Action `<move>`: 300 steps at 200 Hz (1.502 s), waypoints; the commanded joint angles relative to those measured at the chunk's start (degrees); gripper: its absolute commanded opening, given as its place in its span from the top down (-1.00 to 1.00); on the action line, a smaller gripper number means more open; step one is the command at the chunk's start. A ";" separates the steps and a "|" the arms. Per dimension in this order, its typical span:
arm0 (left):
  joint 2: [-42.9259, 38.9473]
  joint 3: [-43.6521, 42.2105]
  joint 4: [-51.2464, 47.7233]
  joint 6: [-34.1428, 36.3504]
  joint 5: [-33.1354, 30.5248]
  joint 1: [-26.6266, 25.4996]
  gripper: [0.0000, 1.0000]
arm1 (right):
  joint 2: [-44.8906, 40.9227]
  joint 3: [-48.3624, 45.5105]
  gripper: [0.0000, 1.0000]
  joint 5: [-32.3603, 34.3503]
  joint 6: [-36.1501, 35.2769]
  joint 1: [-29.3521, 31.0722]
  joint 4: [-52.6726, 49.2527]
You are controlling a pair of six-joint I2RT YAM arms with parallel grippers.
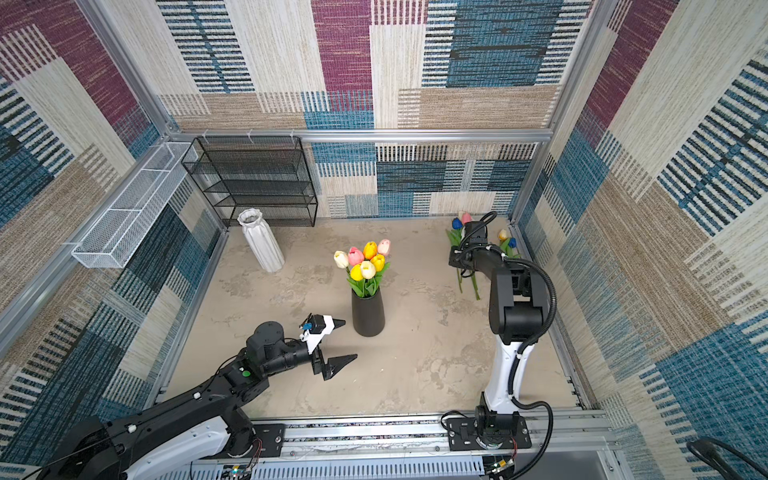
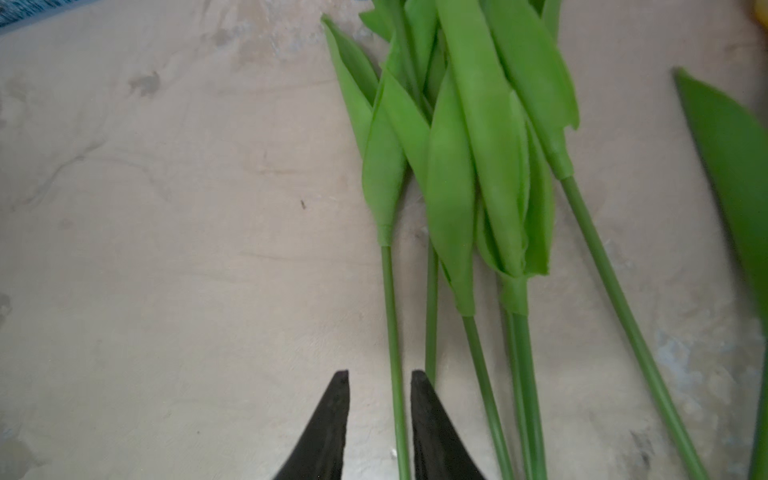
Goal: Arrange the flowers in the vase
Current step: 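Open the right gripper and move it to the loose tulips farther away, then grasp a white tulip stem with the right gripper and lift it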
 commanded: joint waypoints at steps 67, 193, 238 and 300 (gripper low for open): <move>1.36 0.50 3.69 0.89 -1.78 -0.01 -0.99 | 8.68 7.10 0.73 6.27 -3.95 2.43 -2.53; -4.98 0.61 0.54 -1.53 -13.11 0.06 -0.84 | -18.14 -13.38 1.00 -19.05 2.15 6.57 16.17; -6.57 1.96 -1.39 -1.10 -15.65 0.28 -0.84 | -35.04 -25.94 1.00 -29.95 3.41 6.68 27.42; -5.99 3.16 1.81 -1.77 -13.60 0.38 -0.85 | -49.35 -38.58 1.00 -44.48 12.57 7.35 48.50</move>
